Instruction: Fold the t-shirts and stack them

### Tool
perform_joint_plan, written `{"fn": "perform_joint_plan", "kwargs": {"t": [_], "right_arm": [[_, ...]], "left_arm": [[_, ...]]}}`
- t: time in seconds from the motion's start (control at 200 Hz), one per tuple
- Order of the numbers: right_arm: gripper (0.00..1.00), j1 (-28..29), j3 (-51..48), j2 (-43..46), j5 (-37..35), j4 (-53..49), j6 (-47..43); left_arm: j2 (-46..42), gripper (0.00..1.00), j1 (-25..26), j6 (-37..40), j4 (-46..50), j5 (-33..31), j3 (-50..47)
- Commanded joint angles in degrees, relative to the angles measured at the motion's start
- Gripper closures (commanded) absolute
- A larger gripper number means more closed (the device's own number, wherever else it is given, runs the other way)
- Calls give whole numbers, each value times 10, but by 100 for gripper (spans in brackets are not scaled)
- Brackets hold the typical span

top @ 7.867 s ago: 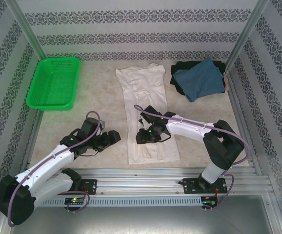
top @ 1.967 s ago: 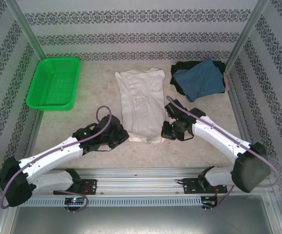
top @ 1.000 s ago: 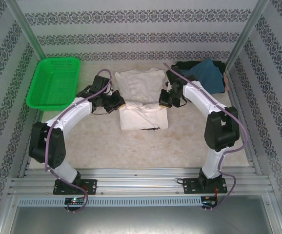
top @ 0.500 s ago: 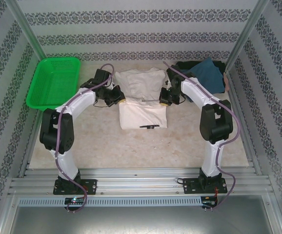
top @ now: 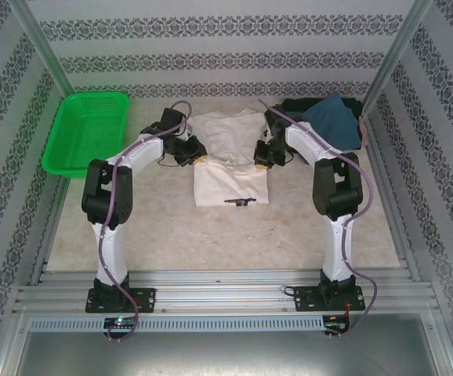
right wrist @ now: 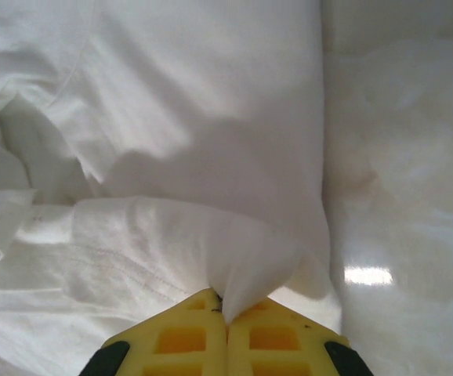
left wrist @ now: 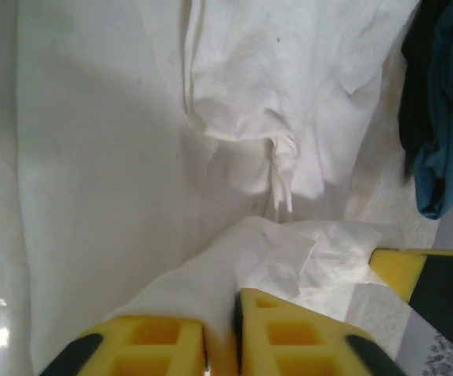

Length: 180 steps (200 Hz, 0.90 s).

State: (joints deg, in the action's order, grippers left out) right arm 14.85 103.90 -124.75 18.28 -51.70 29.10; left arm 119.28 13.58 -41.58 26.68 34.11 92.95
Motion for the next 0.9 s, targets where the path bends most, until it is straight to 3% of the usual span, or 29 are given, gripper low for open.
{"fn": "perform_joint_plan", "kwargs": {"t": [0.0, 0.055, 0.16, 0.285, 0.405, 0.495, 0.709, 0.894], "right_arm": [[89, -18, 43, -34, 16, 2, 1], [74, -30, 60, -45, 37, 22, 21], [59, -52, 94, -44, 85, 75, 56], [57, -65, 133, -11, 70, 62, 47], [55, -62, 62, 69, 76, 77, 26], [49, -55, -46, 149, 55, 88, 24], [35, -31, -351, 313, 90, 203, 53], [34, -16, -486, 335, 137, 312, 87]], "left_arm": [[25, 72, -20, -12, -35, 15, 36], [34, 66, -24, -35, -61, 25, 60], [54, 56, -24, -47, -49, 29, 149], [53, 47, -27, -36, 4, 19, 232], [2, 42, -28, 1, 50, 3, 218], [-72, 39, -26, 18, 63, 3, 124], [-302, 34, -11, -33, -21, -1, -252], [-359, 34, 22, -133, -175, 15, -441]]}}
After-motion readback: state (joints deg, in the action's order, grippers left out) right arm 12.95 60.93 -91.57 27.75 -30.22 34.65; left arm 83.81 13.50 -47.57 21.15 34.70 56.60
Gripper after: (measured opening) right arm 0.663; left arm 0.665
